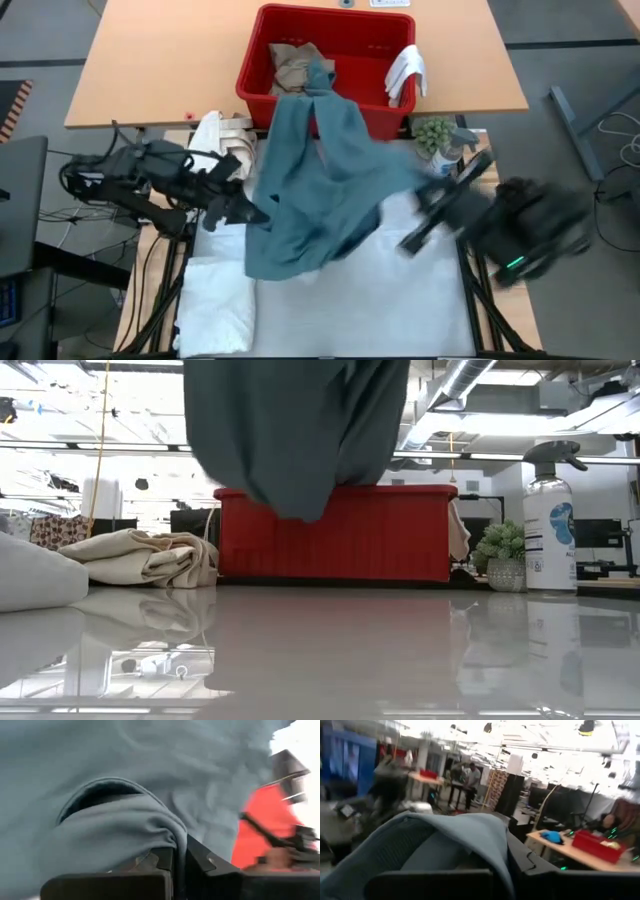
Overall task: Fold Laundry from Bin
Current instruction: Put the blue pants in the center of the table
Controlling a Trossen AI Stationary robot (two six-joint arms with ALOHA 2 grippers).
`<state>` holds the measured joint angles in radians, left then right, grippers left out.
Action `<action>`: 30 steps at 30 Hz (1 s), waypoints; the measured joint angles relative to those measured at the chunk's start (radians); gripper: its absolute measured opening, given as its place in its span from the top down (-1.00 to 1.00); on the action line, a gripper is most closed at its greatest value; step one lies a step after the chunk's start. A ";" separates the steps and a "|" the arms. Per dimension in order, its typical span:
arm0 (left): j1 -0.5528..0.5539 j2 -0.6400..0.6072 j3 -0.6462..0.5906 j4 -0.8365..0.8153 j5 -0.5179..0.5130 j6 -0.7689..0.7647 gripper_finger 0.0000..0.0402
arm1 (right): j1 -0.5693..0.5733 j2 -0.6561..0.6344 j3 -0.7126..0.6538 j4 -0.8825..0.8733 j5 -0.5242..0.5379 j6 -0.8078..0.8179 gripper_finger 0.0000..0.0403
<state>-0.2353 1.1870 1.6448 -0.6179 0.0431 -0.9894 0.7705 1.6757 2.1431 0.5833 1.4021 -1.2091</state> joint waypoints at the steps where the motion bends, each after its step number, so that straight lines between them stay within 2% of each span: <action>1: -0.021 0.007 0.000 0.069 -0.014 0.000 1.00 | 0.011 -0.030 0.005 0.000 -0.001 0.000 0.84; 6: -0.091 0.020 0.001 0.377 -0.044 0.005 1.00 | 0.054 -0.167 0.006 -0.064 -0.003 -0.003 0.84; 12: -0.097 0.017 0.001 0.590 -0.084 0.031 1.00 | 0.072 -0.267 0.006 -0.116 -0.013 -0.014 0.84; 18: -0.053 -0.022 0.001 0.521 -0.277 0.191 1.00 | -0.010 -0.290 0.004 -0.253 -0.025 -0.039 0.84; 22: -0.021 -0.055 0.001 0.421 -0.523 0.345 1.00 | -0.093 -0.317 0.003 -0.392 -0.020 -0.026 0.84; 24: -0.018 -0.059 0.001 0.397 -0.611 0.382 1.00 | -0.132 -0.319 -0.001 -0.435 -0.020 -0.007 0.84; 27: -0.018 -0.046 0.001 0.393 -0.609 0.373 1.00 | -0.157 -0.308 -0.038 -0.473 -0.015 -0.002 0.84; 30: -0.033 -0.014 0.002 0.388 -0.513 0.266 1.00 | -0.135 -0.283 -0.077 -0.499 -0.008 0.012 0.84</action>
<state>-0.2687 1.1731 1.6466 -0.2302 -0.4704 -0.7239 0.6360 1.3930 2.0657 0.0843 1.3941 -1.1971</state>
